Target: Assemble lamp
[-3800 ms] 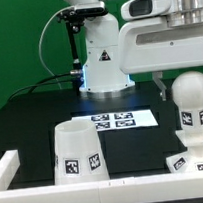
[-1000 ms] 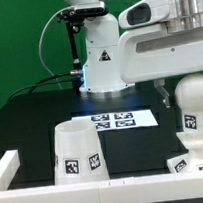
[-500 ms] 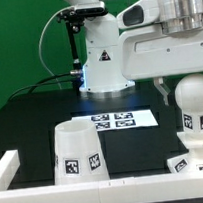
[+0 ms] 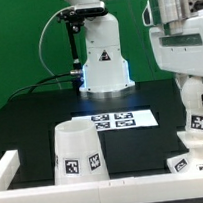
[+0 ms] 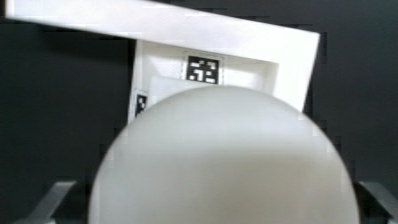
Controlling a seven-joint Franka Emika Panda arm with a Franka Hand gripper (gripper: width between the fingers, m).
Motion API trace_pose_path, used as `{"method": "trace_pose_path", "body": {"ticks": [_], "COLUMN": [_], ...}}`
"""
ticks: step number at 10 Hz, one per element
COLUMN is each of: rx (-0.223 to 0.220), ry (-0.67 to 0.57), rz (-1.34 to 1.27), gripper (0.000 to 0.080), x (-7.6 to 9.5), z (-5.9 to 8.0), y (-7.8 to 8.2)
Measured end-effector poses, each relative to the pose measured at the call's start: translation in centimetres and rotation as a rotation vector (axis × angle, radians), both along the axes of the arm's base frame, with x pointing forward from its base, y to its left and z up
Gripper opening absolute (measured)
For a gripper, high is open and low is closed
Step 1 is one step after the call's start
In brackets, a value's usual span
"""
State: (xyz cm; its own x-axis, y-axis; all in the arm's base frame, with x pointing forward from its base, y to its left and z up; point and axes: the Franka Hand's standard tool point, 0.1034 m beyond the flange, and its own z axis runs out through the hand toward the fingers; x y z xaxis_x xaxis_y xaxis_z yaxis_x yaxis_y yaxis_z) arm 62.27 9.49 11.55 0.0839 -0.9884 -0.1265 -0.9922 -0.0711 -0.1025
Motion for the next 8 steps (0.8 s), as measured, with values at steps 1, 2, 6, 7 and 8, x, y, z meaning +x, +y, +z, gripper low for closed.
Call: {"method": "trace_pose_path", "body": {"ticks": [1, 2, 6, 7, 8], "rx": [-0.001, -0.003, -0.085, -0.087, -0.091], "ry": [-0.001, -0.003, -0.030, -0.031, -0.038], "rz": [0.016, 0.033, 0.652, 0.757, 0.807], "gripper": [0.0573, 0.0643, 0.0699, 0.0699, 0.0699], "x": [-0.01, -0.02, -0.08, -0.14, -0.13], "z": [-0.02, -0.06, 0.21, 0.31, 0.27], "y": [0.02, 0.02, 0.14, 0.39, 0.26]}}
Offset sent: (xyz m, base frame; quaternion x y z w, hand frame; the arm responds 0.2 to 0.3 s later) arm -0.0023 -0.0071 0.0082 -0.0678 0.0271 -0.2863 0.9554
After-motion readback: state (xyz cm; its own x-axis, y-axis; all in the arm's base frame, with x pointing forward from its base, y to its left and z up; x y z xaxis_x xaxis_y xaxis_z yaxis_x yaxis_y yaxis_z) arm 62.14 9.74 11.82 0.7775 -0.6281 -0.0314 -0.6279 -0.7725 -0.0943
